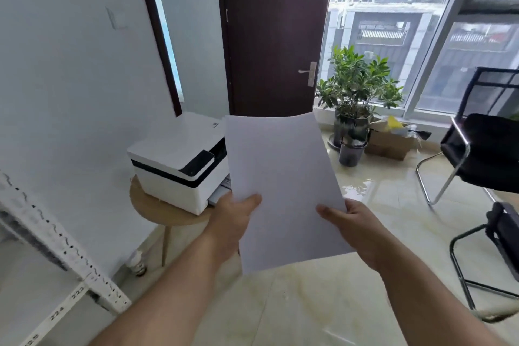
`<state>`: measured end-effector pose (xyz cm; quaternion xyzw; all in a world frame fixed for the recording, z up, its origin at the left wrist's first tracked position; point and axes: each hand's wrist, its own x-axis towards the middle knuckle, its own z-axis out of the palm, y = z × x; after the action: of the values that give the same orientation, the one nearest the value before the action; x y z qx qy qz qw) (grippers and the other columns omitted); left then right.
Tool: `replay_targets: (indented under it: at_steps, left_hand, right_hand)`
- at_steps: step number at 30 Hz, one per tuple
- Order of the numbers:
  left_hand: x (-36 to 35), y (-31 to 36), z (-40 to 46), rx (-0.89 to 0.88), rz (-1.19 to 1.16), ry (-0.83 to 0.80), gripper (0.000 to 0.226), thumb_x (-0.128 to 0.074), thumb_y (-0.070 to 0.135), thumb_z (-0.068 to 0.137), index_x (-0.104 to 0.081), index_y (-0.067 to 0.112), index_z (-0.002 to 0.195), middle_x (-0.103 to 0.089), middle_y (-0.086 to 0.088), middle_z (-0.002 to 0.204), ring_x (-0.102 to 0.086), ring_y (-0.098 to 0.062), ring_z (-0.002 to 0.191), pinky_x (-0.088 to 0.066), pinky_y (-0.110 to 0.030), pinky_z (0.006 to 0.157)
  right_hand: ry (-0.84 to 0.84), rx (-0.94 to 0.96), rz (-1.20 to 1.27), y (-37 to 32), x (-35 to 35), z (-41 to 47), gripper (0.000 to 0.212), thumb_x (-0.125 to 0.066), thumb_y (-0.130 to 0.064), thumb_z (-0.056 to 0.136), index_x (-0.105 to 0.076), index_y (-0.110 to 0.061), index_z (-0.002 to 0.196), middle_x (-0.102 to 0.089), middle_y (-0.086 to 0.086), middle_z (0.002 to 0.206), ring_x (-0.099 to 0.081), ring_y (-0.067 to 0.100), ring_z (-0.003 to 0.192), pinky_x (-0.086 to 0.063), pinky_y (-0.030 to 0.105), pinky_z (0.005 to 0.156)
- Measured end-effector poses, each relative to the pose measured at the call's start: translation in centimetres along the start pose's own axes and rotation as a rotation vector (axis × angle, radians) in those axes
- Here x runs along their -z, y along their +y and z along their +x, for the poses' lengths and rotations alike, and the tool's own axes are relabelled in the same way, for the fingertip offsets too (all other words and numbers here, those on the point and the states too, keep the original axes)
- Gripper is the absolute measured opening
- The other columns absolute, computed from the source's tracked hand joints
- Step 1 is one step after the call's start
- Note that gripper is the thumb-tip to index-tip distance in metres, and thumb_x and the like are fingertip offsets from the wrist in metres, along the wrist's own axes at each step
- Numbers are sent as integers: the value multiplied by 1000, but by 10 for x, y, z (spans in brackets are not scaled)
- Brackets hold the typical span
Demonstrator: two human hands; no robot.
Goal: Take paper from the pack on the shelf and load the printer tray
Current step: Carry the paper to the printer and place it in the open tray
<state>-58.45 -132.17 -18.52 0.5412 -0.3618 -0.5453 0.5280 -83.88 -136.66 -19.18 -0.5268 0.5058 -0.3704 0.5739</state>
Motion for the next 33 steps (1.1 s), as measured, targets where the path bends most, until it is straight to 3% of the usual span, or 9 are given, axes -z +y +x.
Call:
replay_targets:
  at_steps: [9,13,20,25,29,31,33]
  left_hand:
    - [-12,9,104,-19,-18,178,24,-64,17,103,-73,12,124,-80,-12,117,-78,-34,105,-62,-53,93]
    - [-21,12,154,1,-30,278,21,-65,16,102,-76,12,119,-81,-12,114,-77,-36,105,-59,-57,96]
    - [-62,17,244,13,-45,547,18,-68,13,99,-75,14,116,-82,-11,110,-78,-35,99,-61,-55,92]
    - [-72,19,276,-21,6,743,19,-65,16,99,-71,27,114,-81,2,110,-76,-24,101,-61,-42,86]
    - [-59,24,298,-36,41,855,40,-64,19,90,-61,31,128,-75,6,119,-73,-21,107,-59,-49,96]
    - [-48,25,309,-54,57,898,45,-62,14,93,-57,36,133,-72,14,120,-70,-14,110,-56,-42,98]
    - [-32,25,322,-71,61,949,45,-59,7,98,-54,44,124,-67,23,117,-65,-2,108,-53,-29,91]
  right_hand:
    - [-92,-49,-70,-18,16,139,18,-70,-19,97,-78,-10,111,-83,9,105,-79,35,98,-59,53,93]
    - [-189,-39,-67,-23,27,210,19,-71,-20,97,-78,-12,112,-84,7,105,-79,34,99,-60,54,96]
    - [-370,-23,-126,-35,57,334,34,-74,-37,83,-77,-19,111,-84,2,105,-78,32,102,-57,59,99]
    - [-481,-24,-207,-48,48,402,20,-71,-26,95,-77,-15,110,-83,4,104,-77,32,100,-58,55,98]
    - [-551,-29,-228,-51,17,443,19,-70,-20,98,-75,-11,114,-83,9,106,-78,33,99,-60,54,96]
    - [-590,-27,-249,-53,-2,464,21,-71,-22,97,-76,-11,114,-83,8,105,-79,33,97,-60,56,95]
    - [-623,-19,-283,-57,-25,484,25,-72,-27,94,-76,-12,113,-83,7,104,-78,33,97,-60,57,95]
